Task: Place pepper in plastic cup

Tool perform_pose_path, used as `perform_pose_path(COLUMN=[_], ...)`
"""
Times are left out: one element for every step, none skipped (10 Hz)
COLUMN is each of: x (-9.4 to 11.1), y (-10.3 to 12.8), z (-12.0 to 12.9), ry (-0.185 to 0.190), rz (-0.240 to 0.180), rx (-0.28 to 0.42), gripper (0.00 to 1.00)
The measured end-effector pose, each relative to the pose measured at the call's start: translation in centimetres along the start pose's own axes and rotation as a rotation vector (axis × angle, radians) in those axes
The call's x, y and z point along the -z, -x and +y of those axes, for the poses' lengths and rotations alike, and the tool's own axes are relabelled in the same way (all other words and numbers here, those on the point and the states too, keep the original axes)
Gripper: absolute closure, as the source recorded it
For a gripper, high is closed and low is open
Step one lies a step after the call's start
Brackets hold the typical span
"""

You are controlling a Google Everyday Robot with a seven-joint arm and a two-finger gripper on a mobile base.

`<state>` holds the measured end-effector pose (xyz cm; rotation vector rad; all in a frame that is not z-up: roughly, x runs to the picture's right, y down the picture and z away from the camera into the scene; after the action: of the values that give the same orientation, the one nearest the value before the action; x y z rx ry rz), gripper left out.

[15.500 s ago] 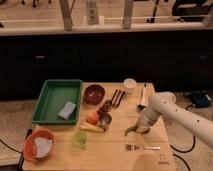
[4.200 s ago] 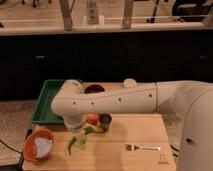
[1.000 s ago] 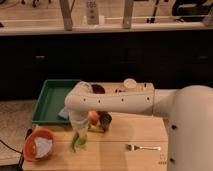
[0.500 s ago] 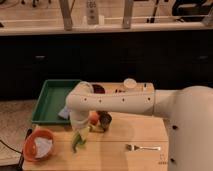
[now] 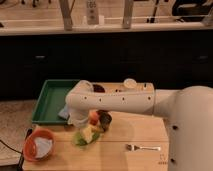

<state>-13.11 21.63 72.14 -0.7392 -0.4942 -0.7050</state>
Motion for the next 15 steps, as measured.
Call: perform_pose_path(x=[0.2,0.4,0.7,0.9,1.2,1.4,1.4,1.4,1.4,1.4,1.4,1.4,1.4,1.4,1.4], y=[0.0,-0.1,-0.3,-0.3,-0.4,-0.5,-0.6,-0.5,-0.4,-0.5,-0.5,-0.5,-0.4,-0.4,-0.4], z=[-0.1,-0.2,-0.3,-0.3,-0.5,-0.6,-0.5,-0.6,-0.6,-0.6,-0.6,-0.6,-0.6,-0.6,-0.6], ry=[-0.001,-0.005,-0.01,-0.014,-0.02,-0.027,-0.028,-0.028,-0.028,-0.028,-0.029,-0.028,-0.028,-0.028,-0.028], rz=[0.0,-0.002,-0.003,-0.006,-0.008,-0.01,-0.011,-0.011,-0.011,-0.011,-0.011,-0.011,-0.011,-0.011,-0.011], rx=[0.004,0.007,0.012,0.017,0.021,0.024,0.022,0.023,0.025,0.024,0.023,0.024,0.025,0.025,0.025], gripper=[0.2,0.2,0.2,0.2,0.2,0.2,0.2,0.2,0.2,0.2,0.2,0.2,0.2,0.2,0.2])
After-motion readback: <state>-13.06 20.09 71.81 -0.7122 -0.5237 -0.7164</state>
